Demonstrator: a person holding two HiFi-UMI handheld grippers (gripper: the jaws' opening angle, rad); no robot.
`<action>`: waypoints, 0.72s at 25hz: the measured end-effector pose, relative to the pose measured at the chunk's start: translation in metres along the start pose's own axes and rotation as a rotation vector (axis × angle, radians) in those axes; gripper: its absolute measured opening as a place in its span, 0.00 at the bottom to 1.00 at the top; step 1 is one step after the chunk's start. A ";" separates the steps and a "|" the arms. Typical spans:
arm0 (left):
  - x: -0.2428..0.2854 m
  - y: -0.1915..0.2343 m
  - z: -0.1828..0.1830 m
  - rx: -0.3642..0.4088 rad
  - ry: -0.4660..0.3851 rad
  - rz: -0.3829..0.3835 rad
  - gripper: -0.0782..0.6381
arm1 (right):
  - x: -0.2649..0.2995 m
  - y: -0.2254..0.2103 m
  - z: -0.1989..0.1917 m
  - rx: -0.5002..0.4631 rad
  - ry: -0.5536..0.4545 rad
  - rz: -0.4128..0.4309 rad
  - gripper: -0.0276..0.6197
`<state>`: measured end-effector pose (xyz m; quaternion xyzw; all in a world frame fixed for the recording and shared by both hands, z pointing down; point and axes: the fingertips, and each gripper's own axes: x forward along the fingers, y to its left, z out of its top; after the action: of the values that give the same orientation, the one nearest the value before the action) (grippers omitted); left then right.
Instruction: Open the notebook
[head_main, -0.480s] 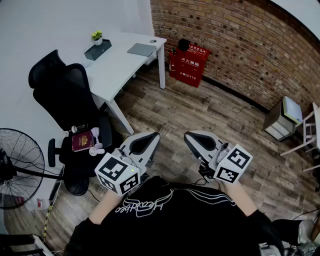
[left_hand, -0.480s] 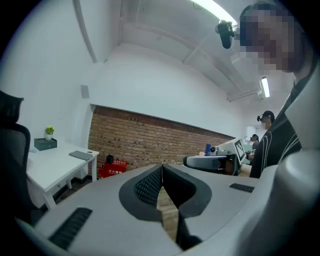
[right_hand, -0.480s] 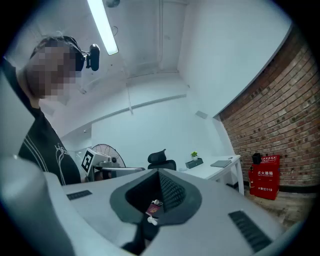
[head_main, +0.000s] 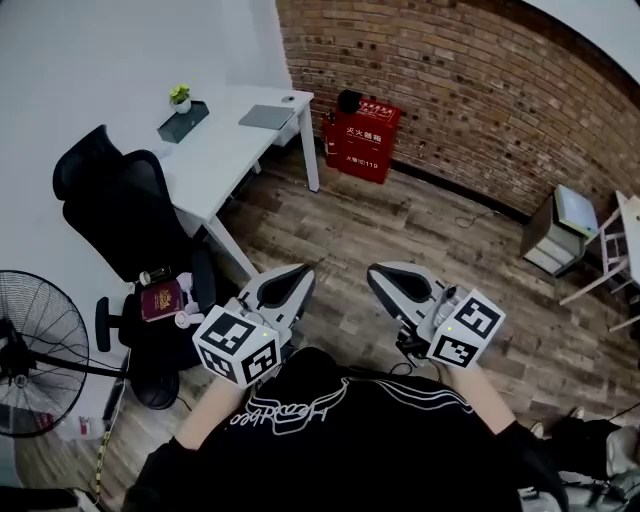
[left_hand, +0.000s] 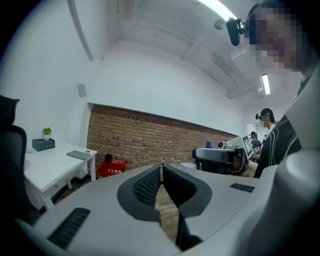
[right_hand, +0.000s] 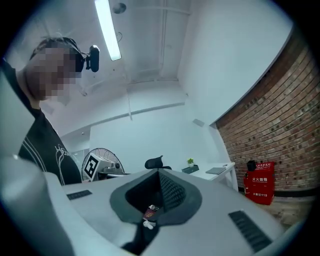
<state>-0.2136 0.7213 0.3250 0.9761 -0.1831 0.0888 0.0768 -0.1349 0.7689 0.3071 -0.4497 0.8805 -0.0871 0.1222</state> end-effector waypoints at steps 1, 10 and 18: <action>0.003 0.002 -0.001 0.000 0.000 0.001 0.16 | -0.003 -0.003 -0.001 0.003 -0.001 -0.009 0.05; 0.038 0.023 -0.011 -0.030 0.013 -0.040 0.33 | -0.007 -0.042 -0.017 0.048 0.007 -0.076 0.05; 0.125 0.142 0.008 0.078 0.028 0.010 0.48 | 0.074 -0.150 -0.014 0.081 0.045 -0.131 0.05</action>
<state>-0.1505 0.5459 0.3596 0.9760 -0.1835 0.1097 0.0407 -0.0652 0.6221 0.3499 -0.4990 0.8474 -0.1403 0.1146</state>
